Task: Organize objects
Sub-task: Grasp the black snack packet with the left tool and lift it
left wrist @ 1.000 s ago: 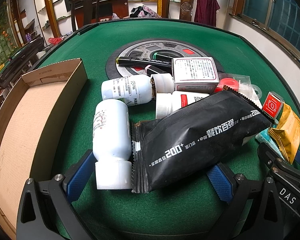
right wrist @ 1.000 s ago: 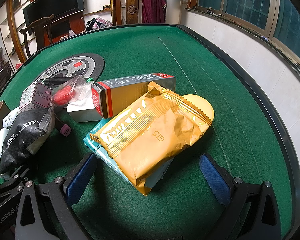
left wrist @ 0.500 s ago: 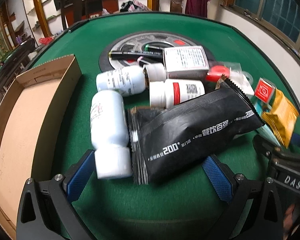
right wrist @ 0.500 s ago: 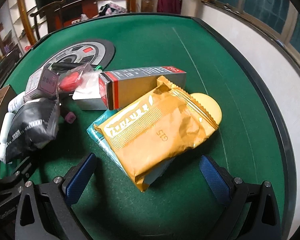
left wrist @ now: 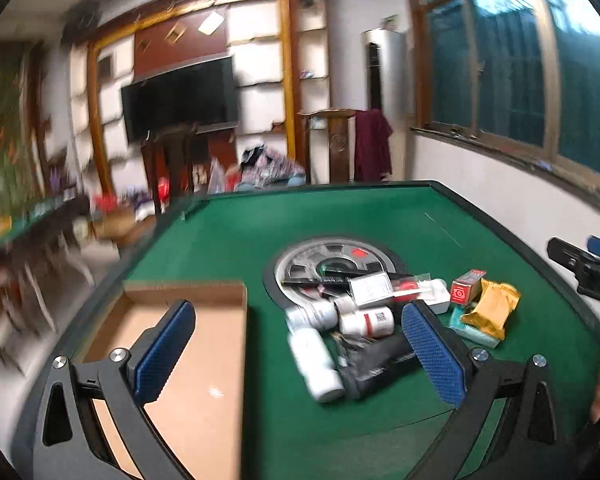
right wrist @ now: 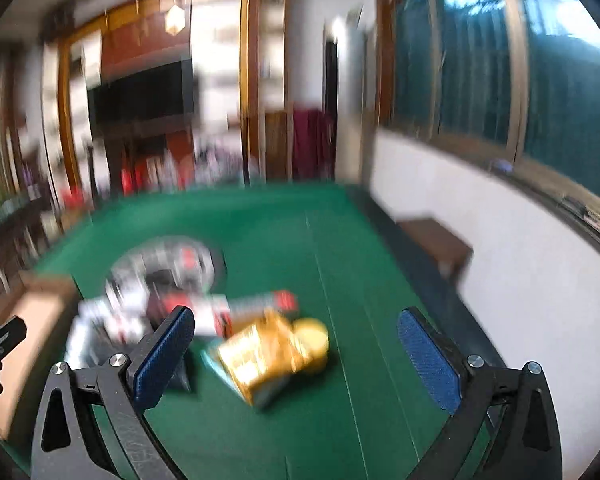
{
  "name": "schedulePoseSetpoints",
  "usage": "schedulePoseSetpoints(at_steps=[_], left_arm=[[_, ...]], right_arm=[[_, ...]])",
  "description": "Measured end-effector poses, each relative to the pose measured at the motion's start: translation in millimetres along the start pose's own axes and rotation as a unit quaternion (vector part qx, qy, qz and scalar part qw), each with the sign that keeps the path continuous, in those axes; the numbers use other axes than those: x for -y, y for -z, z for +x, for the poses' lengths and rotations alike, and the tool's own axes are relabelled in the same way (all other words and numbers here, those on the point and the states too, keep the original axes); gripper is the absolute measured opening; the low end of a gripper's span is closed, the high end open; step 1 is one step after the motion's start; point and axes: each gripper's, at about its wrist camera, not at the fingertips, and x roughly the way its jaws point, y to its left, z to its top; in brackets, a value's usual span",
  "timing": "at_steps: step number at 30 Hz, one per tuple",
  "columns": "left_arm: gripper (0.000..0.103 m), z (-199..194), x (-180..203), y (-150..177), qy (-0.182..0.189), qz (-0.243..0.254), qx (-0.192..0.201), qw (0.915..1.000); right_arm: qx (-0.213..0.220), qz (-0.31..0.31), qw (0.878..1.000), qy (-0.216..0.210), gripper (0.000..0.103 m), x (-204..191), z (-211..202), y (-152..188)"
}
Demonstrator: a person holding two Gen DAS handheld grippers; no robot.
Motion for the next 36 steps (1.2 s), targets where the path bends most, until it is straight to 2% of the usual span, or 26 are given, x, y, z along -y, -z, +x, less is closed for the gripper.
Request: schedulePoseSetpoints(at_steps=[1,2,4,6,8,12,14,16,19,21,23,24,26,28,29,31,32,36], left_arm=[[0.103,7,-5,-2,0.017,0.006,-0.019,0.9997],[0.103,16,-9,-3,0.030,0.002,-0.041,0.9987],[0.103,32,-15,5,0.051,-0.005,-0.088,0.9948],[0.103,40,-9,12,0.081,0.001,-0.106,0.9911],[0.103,38,2,20,0.096,0.017,-0.104,0.9898],[0.098,58,42,25,0.130,0.071,-0.119,0.9817],[0.084,74,65,26,0.135,0.104,-0.132,0.9765],[0.077,89,83,26,0.129,0.144,-0.143,0.9707],[0.076,110,98,28,0.124,0.171,-0.159,0.9644],[0.076,124,102,32,0.128,0.173,-0.183,0.9593],[0.062,133,105,40,0.150,0.159,-0.220,0.9507],[0.060,133,106,44,0.161,0.155,-0.231,0.9470],[0.045,123,106,44,0.202,0.138,-0.239,0.9397],[0.037,116,101,41,0.250,0.103,-0.253,0.9292],[0.037,112,98,39,0.253,0.093,-0.251,0.9296],[0.040,111,95,36,0.225,0.092,-0.239,0.9399],[0.042,113,96,37,0.215,0.095,-0.238,0.9425],[0.049,124,112,43,0.206,0.090,-0.248,0.9421]], right_arm=[[-0.013,0.004,1.000,-0.006,0.103,1,5,-1],[-0.064,0.007,0.998,-0.003,0.103,2,22,0],[-0.117,0.039,0.992,0.000,0.103,10,49,7],[-0.147,0.072,0.987,-0.008,0.103,20,68,18],[-0.159,0.086,0.983,-0.014,0.103,29,78,22],[-0.148,0.097,0.984,-0.024,0.103,36,91,25],[-0.130,0.089,0.987,-0.015,0.103,37,95,28],[-0.108,0.090,0.990,0.000,0.103,38,94,32],[-0.087,0.111,0.990,-0.001,0.103,44,89,33],[-0.061,0.112,0.992,0.005,0.103,47,79,30],[-0.048,0.107,0.993,0.012,0.103,47,72,29],[-0.044,0.107,0.993,0.011,0.103,48,70,29],[-0.047,0.107,0.993,0.003,0.103,48,70,28],[-0.056,0.110,0.992,-0.003,0.103,49,75,30],[-0.059,0.115,0.992,-0.007,0.103,50,76,30],[-0.062,0.125,0.990,-0.010,0.103,53,76,31],[-0.063,0.130,0.990,-0.011,0.103,55,77,30],[-0.077,0.144,0.986,-0.014,0.103,60,82,31]])
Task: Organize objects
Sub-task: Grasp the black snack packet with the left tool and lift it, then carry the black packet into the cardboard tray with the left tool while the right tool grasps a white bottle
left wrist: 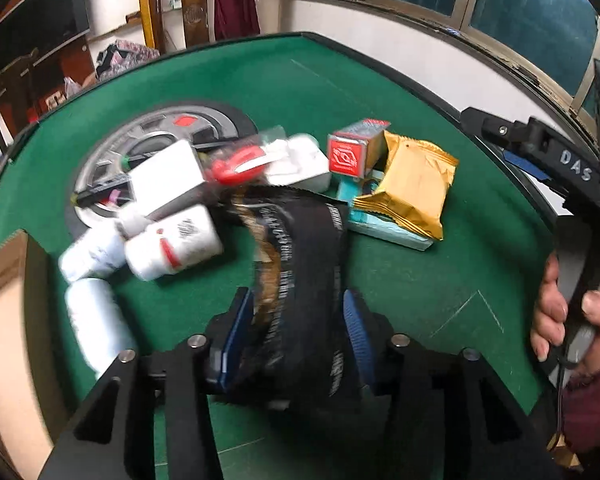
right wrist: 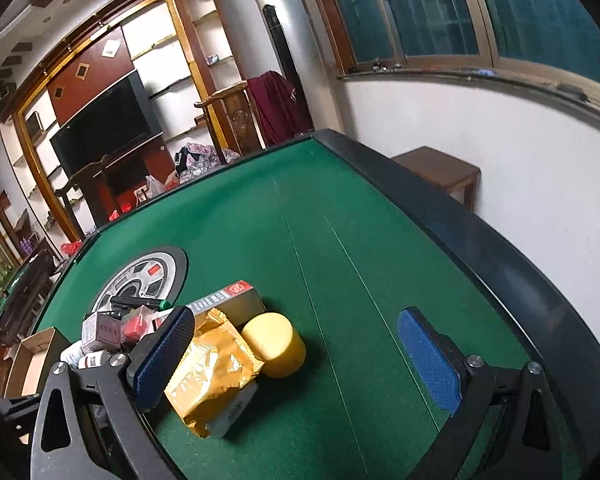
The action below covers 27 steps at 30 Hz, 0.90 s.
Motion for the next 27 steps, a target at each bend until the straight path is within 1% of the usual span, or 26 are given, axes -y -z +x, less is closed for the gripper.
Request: schedulePoseSetpoints(at_steps=[2,4,5,6,7,9,10,11,12,14,17,19,22,23,27], left_arm=[[0.054,14,7,-6,-0.014,0.006,-0.001,0.9999],[0.055,24,13,-10,-0.043,0.015,0.002,0.9990],[0.059,29,15,-11,-0.060,0.020,0.002,0.9980],[0.060,31,16,-12,-0.069,0.021,0.011,0.9973],[0.063,32,18,-12,-0.078,0.018,0.015,0.9967],[0.064,31,16,-10,-0.080,0.006,0.018,0.9966],[0.062,32,15,-9,-0.076,0.000,0.018,0.9969],[0.044,32,13,-8,-0.067,-0.006,0.016,0.9976],[0.041,30,11,-7,-0.059,-0.015,0.016,0.9980],[0.031,18,8,-3,-0.040,-0.026,0.031,0.9984],[0.031,-9,-5,4,-0.009,-0.054,0.056,0.9970],[0.031,-31,-15,10,-0.002,-0.073,0.078,0.9943],[0.032,-77,-37,33,0.008,-0.119,0.116,0.9861],[0.032,-87,-46,36,0.008,-0.132,0.126,0.9832],[0.032,-136,-87,68,-0.009,-0.175,0.163,0.9709]], right_arm=[[-0.002,0.005,1.000,0.002,0.103,3,1,0],[-0.004,0.007,1.000,0.002,0.103,4,1,0],[-0.005,0.007,1.000,0.003,0.103,4,2,0],[-0.008,0.005,1.000,0.004,0.103,4,3,0],[-0.010,0.004,1.000,0.005,0.103,3,4,0],[-0.012,-0.001,1.000,0.007,0.103,2,5,0],[-0.012,-0.003,1.000,0.008,0.103,1,5,0],[-0.012,-0.004,1.000,0.008,0.103,1,5,0],[-0.013,-0.007,1.000,0.009,0.103,0,6,1],[-0.017,-0.012,1.000,0.012,0.103,-1,8,2],[-0.019,-0.014,1.000,0.018,0.103,0,10,3],[-0.021,-0.014,0.999,0.022,0.103,0,10,4],[-0.024,-0.012,0.999,0.027,0.103,2,11,4],[-0.024,-0.012,0.999,0.028,0.103,2,11,4],[-0.018,-0.023,0.999,0.026,0.103,-4,3,3]])
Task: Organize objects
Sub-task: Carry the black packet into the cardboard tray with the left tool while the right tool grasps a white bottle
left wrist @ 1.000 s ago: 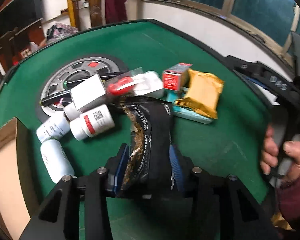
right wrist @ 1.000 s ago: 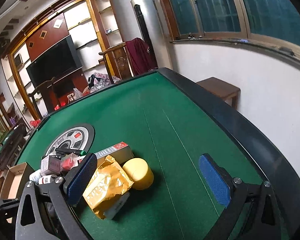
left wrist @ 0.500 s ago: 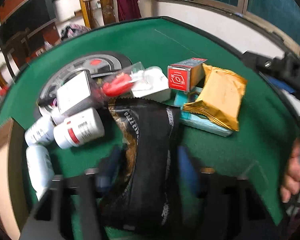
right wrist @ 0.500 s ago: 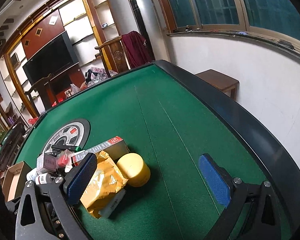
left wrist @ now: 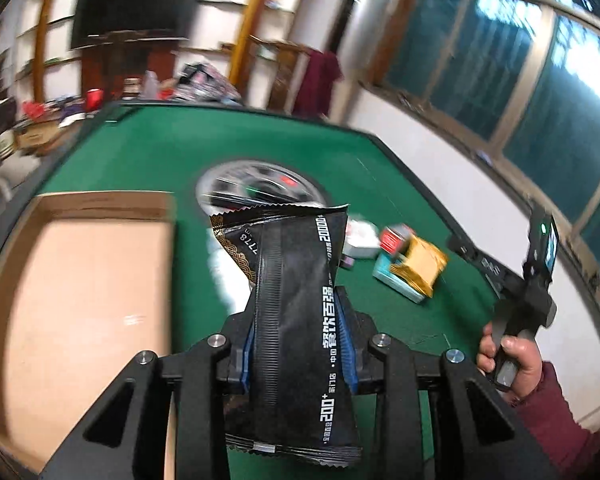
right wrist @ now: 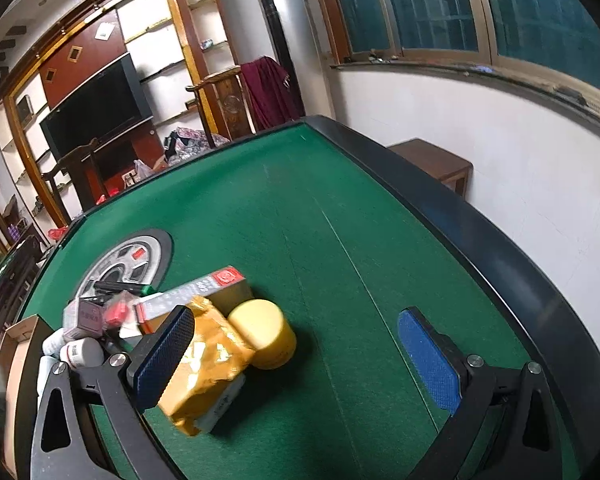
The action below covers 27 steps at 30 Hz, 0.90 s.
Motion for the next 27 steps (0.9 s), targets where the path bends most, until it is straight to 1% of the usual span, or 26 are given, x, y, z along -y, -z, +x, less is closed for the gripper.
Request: schedulePoseSetpoints(at_steps=[1,2,4,5,6,7,9,11,12,13,14,15,16,17,18,19,20,22,25,27], left_arm=[[0.032,-12,-10,1,-0.005,-0.010,0.008,0.9999],[0.032,-23,-19,4,-0.010,-0.018,0.015,0.9997],[0.032,-41,-34,11,-0.022,-0.035,0.027,0.9988],[0.032,-48,-41,16,-0.025,-0.043,0.032,0.9982],[0.032,-52,-47,19,-0.028,-0.051,0.036,0.9976],[0.032,-56,-53,22,-0.030,-0.059,0.041,0.9970],[0.032,-61,-60,27,-0.028,-0.068,0.047,0.9962],[0.032,-65,-66,31,-0.025,-0.073,0.050,0.9957],[0.032,-66,-68,33,-0.026,-0.073,0.052,0.9957],[0.032,-70,-69,34,-0.029,-0.073,0.054,0.9954],[0.032,-71,-72,34,-0.030,-0.073,0.056,0.9953],[0.032,-72,-74,37,-0.031,-0.072,0.058,0.9952],[0.032,-75,-77,39,-0.032,-0.072,0.059,0.9952],[0.032,-76,-79,40,-0.035,-0.070,0.060,0.9951],[0.032,-77,-81,42,-0.037,-0.069,0.060,0.9951],[0.032,-78,-83,43,-0.040,-0.067,0.059,0.9952],[0.032,-78,-84,44,-0.043,-0.067,0.059,0.9951],[0.032,-79,-88,46,-0.047,-0.071,0.060,0.9946],[0.032,-81,-94,49,-0.048,-0.076,0.065,0.9939],[0.032,-83,-97,49,-0.050,-0.080,0.068,0.9933]], right_arm=[[0.000,-0.007,1.000,-0.004,0.103,-6,-5,0],[-0.001,-0.017,1.000,-0.020,0.103,-14,-13,2],[-0.014,-0.047,0.996,-0.070,0.103,-42,-29,8],[-0.028,-0.070,0.992,-0.102,0.103,-61,-34,11],[-0.052,-0.102,0.983,-0.144,0.103,-88,-37,15],[-0.071,-0.122,0.975,-0.170,0.103,-106,-38,20],[-0.111,-0.150,0.959,-0.212,0.103,-143,-34,30],[-0.150,-0.166,0.946,-0.236,0.095,-176,-26,44],[-0.165,-0.179,0.940,-0.237,0.088,-194,-20,51],[-0.173,-0.195,0.938,-0.229,0.082,-209,-15,58],[-0.180,-0.207,0.936,-0.220,0.079,-222,-9,65],[-0.193,-0.214,0.935,-0.208,0.070,-236,1,72],[-0.200,-0.216,0.934,-0.202,0.063,-242,7,74],[-0.204,-0.219,0.935,-0.192,0.060,-248,14,76],[-0.200,-0.224,0.938,-0.172,0.055,-255,21,78],[-0.202,-0.223,0.939,-0.165,0.051,-259,26,79],[-0.207,-0.221,0.939,-0.164,0.049,-263,30,81],[-0.216,-0.220,0.938,-0.157,0.038,-270,38,83],[-0.215,-0.234,0.936,-0.152,0.038,-277,42,87],[-0.218,-0.233,0.934,-0.163,0.038,-277,40,88]])
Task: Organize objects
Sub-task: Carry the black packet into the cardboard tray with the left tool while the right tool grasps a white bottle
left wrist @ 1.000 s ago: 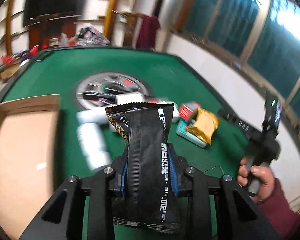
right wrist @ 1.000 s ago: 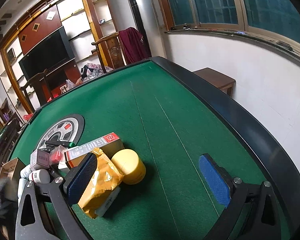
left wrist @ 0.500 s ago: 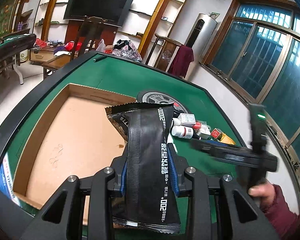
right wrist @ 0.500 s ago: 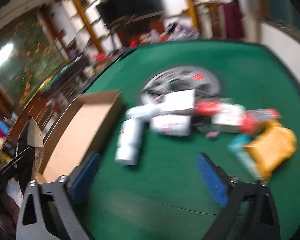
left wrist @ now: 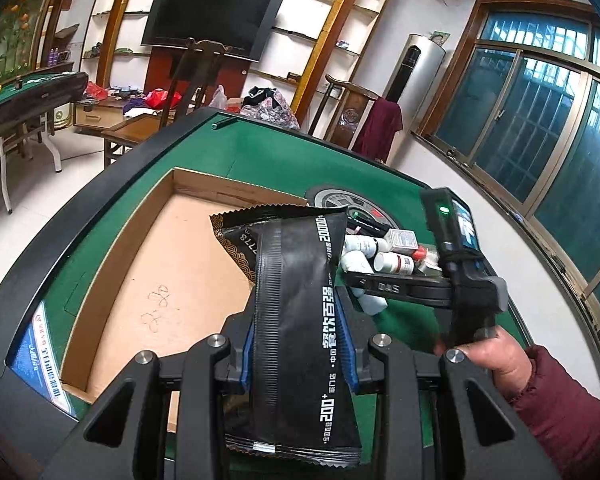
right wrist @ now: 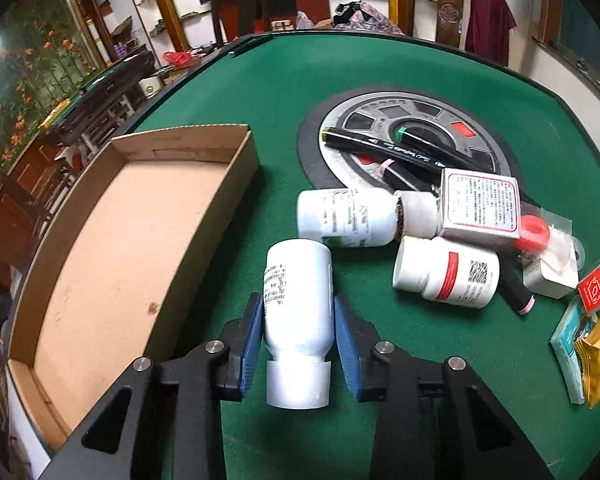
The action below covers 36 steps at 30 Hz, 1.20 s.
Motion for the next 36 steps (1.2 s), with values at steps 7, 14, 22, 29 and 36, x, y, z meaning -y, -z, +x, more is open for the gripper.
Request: schedulePoseSetpoints(at_steps=[7,14,22,29,36], left_arm=[[0.032,-17,-1,-17,0.012,-0.007,0.017,0.9998],[0.032,-27,11,-73,0.008,0.027,0.037,0.9989],[0.032,56,-13,-134,-0.035,0.046,-0.011,0.9983],[0.032,127,-46,-105,-0.034,0.001,-0.067,0.9972],[0.032,164,-54,-87,-0.036,-0.020,-0.097,0.9944]], right_arm=[[0.042,0.011,0.998,-0.052,0.038,4,-45,2],[0.098,0.026,0.979,-0.177,0.038,-8,-115,-26],[0.016,0.139,0.954,-0.265,0.038,-28,-65,-101],[-0.036,0.182,0.965,-0.187,0.038,-25,28,-90],[-0.032,0.154,0.976,-0.151,0.038,-33,43,-96]])
